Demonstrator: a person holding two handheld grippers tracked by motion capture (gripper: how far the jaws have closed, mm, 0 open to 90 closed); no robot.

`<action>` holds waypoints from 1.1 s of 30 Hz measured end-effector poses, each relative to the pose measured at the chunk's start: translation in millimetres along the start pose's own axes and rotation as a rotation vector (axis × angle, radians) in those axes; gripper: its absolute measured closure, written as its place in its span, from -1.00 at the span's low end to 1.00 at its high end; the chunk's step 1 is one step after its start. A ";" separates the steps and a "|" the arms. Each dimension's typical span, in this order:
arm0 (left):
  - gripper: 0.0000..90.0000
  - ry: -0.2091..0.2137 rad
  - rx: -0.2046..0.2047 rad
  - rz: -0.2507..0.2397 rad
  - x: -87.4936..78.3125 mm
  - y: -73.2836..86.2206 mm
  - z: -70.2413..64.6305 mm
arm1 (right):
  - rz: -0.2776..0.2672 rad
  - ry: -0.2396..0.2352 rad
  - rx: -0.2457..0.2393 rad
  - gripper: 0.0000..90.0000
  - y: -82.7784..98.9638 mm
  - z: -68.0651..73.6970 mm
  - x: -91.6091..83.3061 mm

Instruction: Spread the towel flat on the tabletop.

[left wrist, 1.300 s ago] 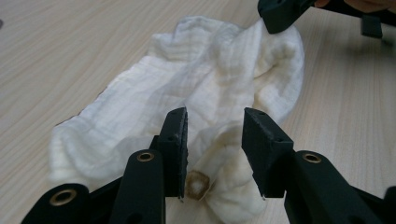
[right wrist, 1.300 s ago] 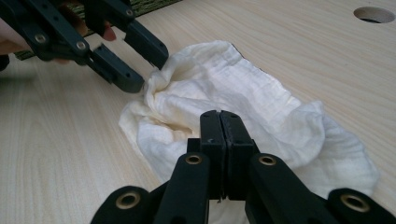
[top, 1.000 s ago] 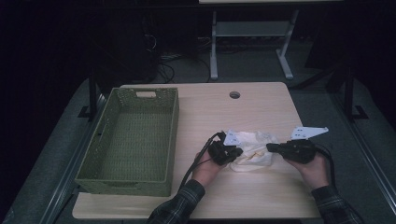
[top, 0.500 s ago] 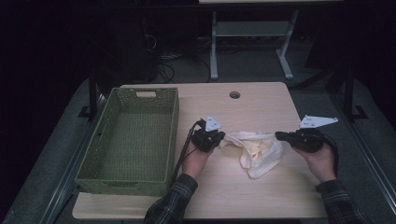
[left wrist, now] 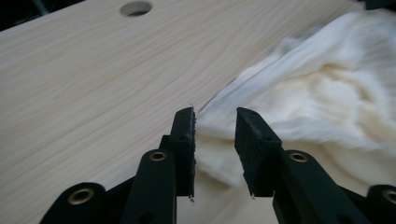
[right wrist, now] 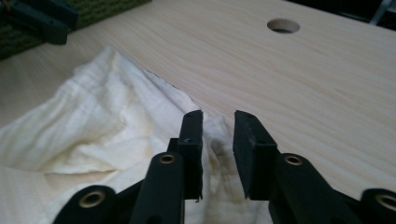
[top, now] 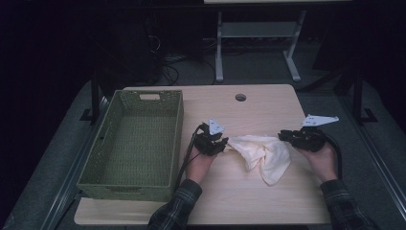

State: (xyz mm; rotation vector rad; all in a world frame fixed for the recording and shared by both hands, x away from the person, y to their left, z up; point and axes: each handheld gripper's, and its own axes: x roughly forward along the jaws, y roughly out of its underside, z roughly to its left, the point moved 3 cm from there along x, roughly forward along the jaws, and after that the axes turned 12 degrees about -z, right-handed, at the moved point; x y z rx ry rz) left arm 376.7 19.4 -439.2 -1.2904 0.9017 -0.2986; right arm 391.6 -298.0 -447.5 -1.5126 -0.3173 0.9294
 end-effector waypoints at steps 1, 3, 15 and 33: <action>0.41 0.030 0.004 0.000 -2.0 -2.0 -4.9 | -0.007 -0.007 0.004 0.59 -0.9 0.9 -2.2; 0.37 0.075 0.022 0.002 -3.6 -4.9 -17.4 | -0.002 -0.016 -0.001 0.57 -0.4 5.7 -6.5; 0.25 0.271 0.111 0.031 6.2 0.8 -75.3 | 0.051 -0.111 -0.030 0.54 13.2 46.9 -21.0; 0.37 0.249 0.097 0.146 15.0 29.9 -52.5 | 0.153 -0.203 -0.049 0.54 41.0 79.1 -26.0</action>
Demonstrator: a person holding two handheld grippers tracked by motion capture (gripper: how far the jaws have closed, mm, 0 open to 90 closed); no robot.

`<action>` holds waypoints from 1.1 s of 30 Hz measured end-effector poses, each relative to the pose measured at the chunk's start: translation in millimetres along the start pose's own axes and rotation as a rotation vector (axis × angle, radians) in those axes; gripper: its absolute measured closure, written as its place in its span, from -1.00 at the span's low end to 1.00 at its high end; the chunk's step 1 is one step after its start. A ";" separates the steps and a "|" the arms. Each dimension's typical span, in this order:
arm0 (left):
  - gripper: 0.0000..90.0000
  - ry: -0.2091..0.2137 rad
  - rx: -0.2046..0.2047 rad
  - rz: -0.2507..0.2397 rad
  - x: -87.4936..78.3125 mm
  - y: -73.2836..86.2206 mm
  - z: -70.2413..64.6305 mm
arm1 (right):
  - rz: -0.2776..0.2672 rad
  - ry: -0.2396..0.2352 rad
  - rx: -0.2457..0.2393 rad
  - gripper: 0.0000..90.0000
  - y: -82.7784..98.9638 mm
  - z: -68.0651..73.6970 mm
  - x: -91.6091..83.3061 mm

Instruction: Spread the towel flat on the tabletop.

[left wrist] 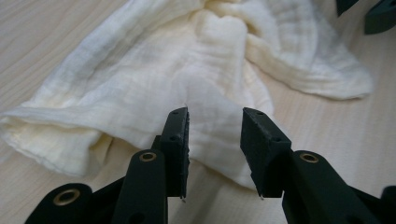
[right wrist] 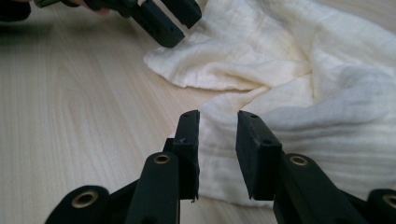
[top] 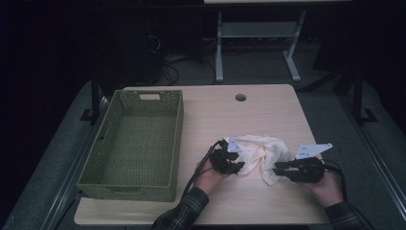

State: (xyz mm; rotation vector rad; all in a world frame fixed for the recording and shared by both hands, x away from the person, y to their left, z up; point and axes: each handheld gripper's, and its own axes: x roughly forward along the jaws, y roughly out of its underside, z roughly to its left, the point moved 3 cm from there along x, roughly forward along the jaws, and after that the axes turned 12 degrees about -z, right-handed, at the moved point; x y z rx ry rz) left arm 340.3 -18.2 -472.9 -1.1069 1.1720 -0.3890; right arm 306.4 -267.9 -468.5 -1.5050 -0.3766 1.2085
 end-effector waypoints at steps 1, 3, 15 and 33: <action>0.37 0.015 0.003 0.002 -1.2 0.0 -2.5 | 0.000 -0.005 0.003 0.54 1.1 0.7 -0.4; 0.37 0.044 0.011 0.003 -2.2 1.2 -8.6 | 0.000 -0.022 0.007 0.54 4.5 3.2 0.1; 0.66 0.042 0.031 0.073 8.0 11.1 -15.8 | 0.088 -0.090 -0.041 0.45 14.3 18.9 16.2; 0.96 0.006 -0.058 -0.003 -22.2 -1.4 0.2 | 0.069 -0.017 -0.058 0.88 11.3 5.1 0.3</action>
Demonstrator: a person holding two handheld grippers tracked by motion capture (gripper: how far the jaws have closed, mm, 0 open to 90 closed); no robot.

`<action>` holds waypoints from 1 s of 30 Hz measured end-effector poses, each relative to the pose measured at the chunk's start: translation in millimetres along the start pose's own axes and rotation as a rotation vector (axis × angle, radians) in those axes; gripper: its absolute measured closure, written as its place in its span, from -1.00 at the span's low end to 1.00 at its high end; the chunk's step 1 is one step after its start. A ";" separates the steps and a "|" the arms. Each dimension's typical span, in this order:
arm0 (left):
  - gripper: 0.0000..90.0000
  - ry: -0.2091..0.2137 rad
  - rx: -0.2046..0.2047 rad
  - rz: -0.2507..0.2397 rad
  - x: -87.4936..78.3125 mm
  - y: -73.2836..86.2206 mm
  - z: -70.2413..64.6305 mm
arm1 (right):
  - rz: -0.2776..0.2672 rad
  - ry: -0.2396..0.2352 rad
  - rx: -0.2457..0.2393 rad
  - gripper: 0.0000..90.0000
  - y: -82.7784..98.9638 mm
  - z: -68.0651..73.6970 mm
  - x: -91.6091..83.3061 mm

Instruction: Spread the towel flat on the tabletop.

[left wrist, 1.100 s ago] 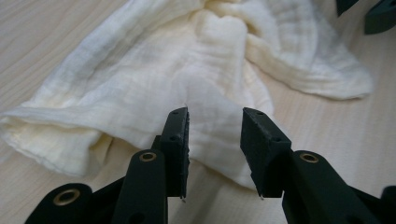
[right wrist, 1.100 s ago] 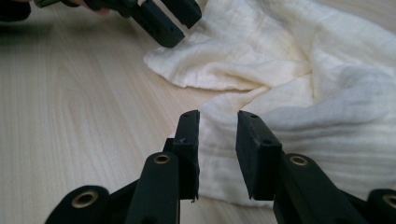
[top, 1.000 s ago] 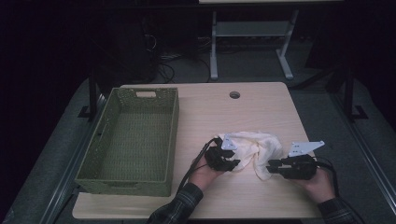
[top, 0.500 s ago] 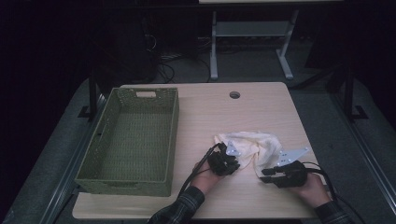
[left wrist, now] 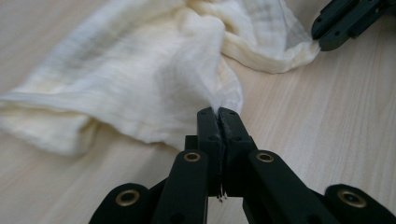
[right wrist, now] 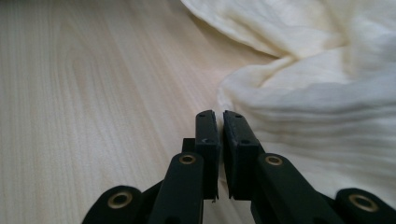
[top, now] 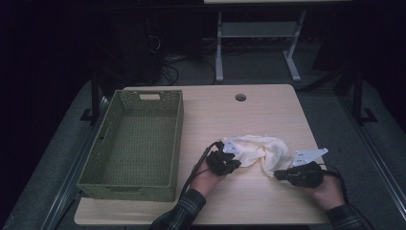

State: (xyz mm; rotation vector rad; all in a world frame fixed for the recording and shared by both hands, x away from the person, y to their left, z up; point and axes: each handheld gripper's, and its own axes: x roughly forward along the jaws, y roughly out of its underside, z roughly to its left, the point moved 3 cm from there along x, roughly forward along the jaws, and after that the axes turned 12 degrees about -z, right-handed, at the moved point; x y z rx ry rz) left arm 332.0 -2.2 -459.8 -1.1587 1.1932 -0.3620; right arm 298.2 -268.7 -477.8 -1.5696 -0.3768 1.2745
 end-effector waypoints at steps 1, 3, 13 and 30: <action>0.96 0.000 0.000 0.000 0.0 0.0 0.0 | 0.000 0.000 0.000 0.88 0.0 0.0 0.0; 0.96 -0.021 -0.023 -0.020 -7.5 0.1 4.1 | -0.024 0.027 0.020 0.89 -0.3 -8.1 -11.3; 0.96 -0.127 -0.082 -0.048 -37.5 5.1 14.0 | -0.081 0.100 0.040 0.90 2.3 -26.8 -40.5; 0.96 -0.112 -0.111 -0.001 -58.2 23.6 -10.4 | -0.096 0.029 0.050 0.90 14.0 -20.0 -52.1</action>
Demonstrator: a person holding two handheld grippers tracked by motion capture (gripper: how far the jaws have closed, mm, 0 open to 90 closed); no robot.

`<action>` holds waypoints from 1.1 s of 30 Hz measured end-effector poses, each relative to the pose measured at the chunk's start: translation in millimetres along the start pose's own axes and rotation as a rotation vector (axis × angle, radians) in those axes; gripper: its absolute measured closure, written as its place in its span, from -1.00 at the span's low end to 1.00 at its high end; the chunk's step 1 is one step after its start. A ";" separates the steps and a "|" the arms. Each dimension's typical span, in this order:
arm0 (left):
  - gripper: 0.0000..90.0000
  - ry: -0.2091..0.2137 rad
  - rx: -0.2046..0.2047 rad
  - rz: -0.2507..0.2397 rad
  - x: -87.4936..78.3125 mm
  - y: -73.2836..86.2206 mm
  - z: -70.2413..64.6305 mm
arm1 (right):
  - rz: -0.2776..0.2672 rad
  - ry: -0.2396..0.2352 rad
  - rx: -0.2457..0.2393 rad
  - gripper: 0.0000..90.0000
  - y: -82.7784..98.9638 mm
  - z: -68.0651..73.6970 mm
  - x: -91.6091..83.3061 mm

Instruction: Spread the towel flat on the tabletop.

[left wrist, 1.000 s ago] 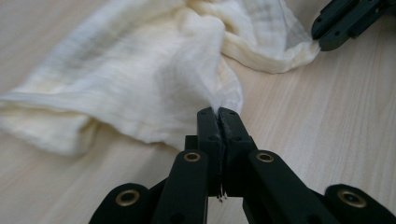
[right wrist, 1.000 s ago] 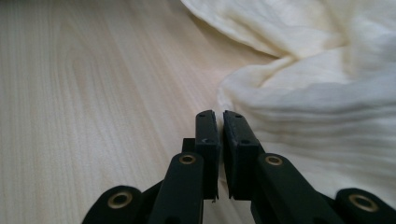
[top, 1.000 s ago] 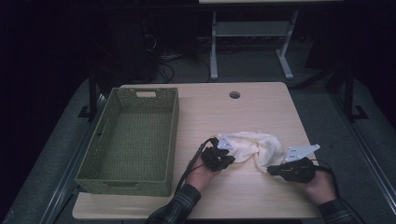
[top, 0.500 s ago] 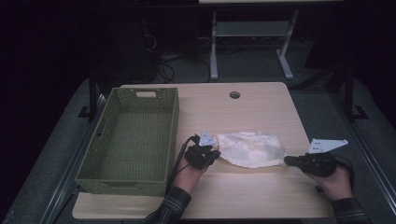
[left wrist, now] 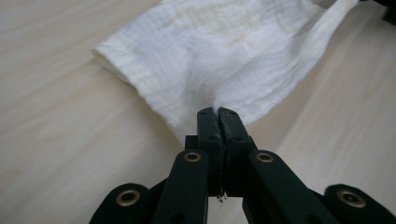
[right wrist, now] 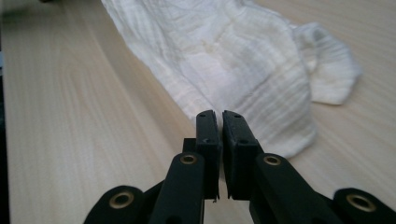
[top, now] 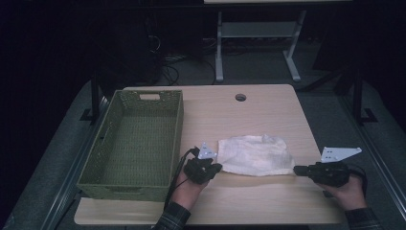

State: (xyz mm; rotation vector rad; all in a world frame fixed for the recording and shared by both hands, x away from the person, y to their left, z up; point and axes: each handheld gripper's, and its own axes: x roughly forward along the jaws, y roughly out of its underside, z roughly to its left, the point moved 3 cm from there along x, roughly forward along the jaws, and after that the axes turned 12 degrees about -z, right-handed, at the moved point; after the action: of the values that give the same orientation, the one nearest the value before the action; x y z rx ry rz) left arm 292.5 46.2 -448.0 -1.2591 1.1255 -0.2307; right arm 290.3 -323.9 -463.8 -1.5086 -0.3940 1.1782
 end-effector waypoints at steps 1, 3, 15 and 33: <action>0.96 0.004 0.001 0.008 0.8 1.5 -1.9 | 0.009 -0.013 0.000 0.89 1.7 2.7 1.3; 0.96 0.011 -0.003 0.027 2.5 5.2 -5.7 | 0.025 -0.025 0.003 0.89 3.9 7.0 3.0; 0.63 0.009 -0.006 0.086 9.0 13.9 -8.1 | 0.041 -0.025 0.011 0.80 12.7 9.0 -3.2; 0.19 0.010 0.025 0.017 27.0 -18.3 5.4 | -0.010 0.056 -0.021 0.66 -16.6 -11.0 4.6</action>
State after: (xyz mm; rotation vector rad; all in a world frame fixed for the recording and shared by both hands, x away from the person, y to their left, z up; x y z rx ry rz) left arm 317.4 24.5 -447.9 -1.2267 1.1383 -0.2375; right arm 307.2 -321.1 -452.6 -1.5521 -0.3765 1.1252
